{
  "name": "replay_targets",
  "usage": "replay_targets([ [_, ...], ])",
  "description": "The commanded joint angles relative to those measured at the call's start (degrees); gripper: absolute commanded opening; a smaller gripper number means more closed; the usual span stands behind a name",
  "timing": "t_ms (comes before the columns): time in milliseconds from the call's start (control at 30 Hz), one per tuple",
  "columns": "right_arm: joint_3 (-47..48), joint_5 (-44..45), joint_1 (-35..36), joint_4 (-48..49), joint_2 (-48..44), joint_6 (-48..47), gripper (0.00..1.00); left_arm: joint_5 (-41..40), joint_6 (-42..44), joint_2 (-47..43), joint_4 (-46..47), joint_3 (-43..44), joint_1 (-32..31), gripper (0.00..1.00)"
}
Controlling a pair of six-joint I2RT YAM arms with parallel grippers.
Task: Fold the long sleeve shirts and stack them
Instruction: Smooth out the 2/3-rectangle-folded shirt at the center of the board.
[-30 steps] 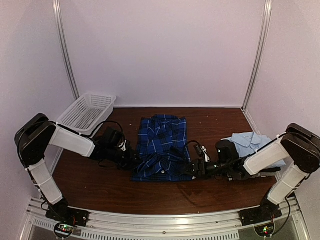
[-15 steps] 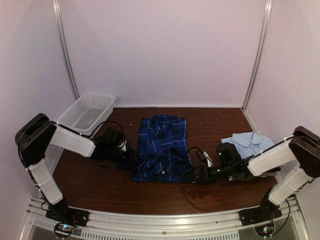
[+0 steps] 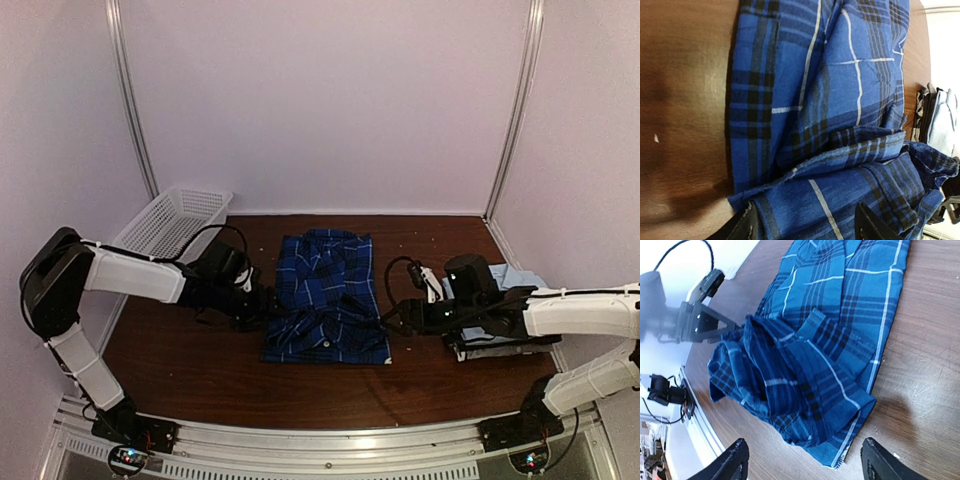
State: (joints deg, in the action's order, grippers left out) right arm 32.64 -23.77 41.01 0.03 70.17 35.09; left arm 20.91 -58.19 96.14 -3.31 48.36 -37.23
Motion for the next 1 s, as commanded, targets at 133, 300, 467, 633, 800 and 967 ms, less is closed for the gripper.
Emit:
replay_targets([
  [133, 4.6, 5.6, 4.3, -6.6, 0.8, -4.5, 0.63, -6.3, 11.2, -7.5, -9.4, 2.1, -0.2, 0.68],
  [300, 4.6, 6.8, 8.5, -7.8, 1.0, -4.6, 0.60, -4.4, 15.5, -14.8, -9.7, -3.4, -1.0, 0.66],
  [467, 4.4, 7.2, 10.5, -7.8, 3.4, -2.9, 0.60, -3.8, 16.9, -18.8, -9.8, -7.5, -6.2, 0.64],
  [633, 4.5, 8.3, 10.5, -6.6, 6.3, 0.5, 0.62, -2.5, 16.4, -18.2, -8.2, -9.5, -10.3, 0.62],
  [800, 4.2, 10.5, 10.1, -3.9, 6.9, 4.2, 0.63, -2.9, 15.4, -15.9, -6.3, -9.1, -11.4, 0.62],
  [967, 5.1, 11.6, 9.0, -3.0, 8.1, 6.0, 0.61, -4.6, 15.5, -10.7, -5.6, -5.5, -11.5, 0.54],
])
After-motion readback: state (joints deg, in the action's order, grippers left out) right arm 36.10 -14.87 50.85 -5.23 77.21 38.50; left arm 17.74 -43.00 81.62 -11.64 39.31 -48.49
